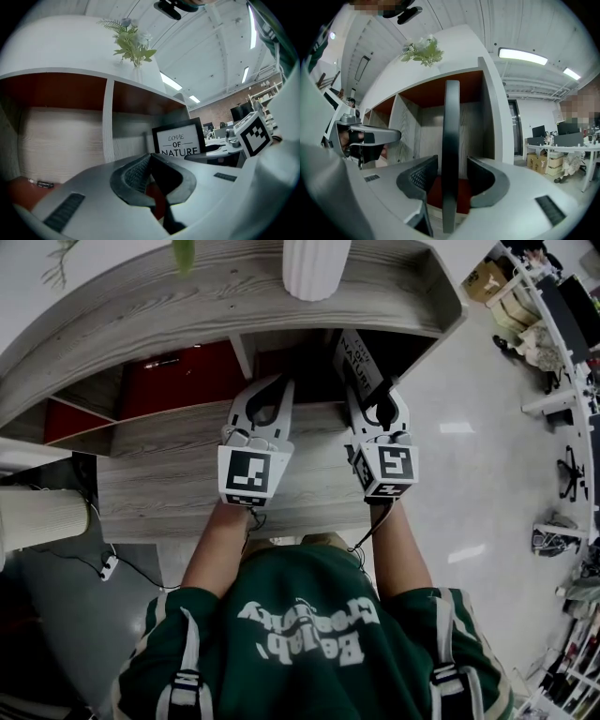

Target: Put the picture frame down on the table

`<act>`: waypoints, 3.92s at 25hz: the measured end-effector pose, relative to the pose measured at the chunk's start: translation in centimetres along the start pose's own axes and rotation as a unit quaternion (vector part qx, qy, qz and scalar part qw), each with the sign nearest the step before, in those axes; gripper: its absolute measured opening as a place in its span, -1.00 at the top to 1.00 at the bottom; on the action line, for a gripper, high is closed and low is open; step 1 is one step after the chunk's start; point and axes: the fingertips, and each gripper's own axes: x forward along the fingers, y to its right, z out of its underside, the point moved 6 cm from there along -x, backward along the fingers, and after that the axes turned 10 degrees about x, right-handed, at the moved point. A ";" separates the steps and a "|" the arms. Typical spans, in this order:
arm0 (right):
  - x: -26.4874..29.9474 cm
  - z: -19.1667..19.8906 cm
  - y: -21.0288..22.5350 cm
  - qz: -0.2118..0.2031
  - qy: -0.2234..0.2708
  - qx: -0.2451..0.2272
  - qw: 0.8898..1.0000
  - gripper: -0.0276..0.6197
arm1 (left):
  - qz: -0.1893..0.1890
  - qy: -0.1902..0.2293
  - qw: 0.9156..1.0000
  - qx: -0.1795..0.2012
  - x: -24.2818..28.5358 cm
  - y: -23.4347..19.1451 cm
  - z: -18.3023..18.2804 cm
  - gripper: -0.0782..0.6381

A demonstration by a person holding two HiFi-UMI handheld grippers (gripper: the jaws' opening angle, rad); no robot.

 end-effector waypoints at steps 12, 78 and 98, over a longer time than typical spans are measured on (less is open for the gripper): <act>-6.6 -2.0 -2.1 0.044 0.011 -0.006 0.999 0.30 | 0.016 0.013 1.000 -0.001 -4.9 0.1 -2.4 0.73; -59.3 -0.2 -21.7 -0.068 0.041 -0.036 0.996 0.81 | -0.040 -0.009 0.999 0.028 -53.0 28.0 -13.3 0.73; -57.9 0.0 -21.0 -0.072 0.046 -0.052 0.995 0.81 | -0.047 -0.008 0.998 0.030 -51.7 27.5 -12.6 0.73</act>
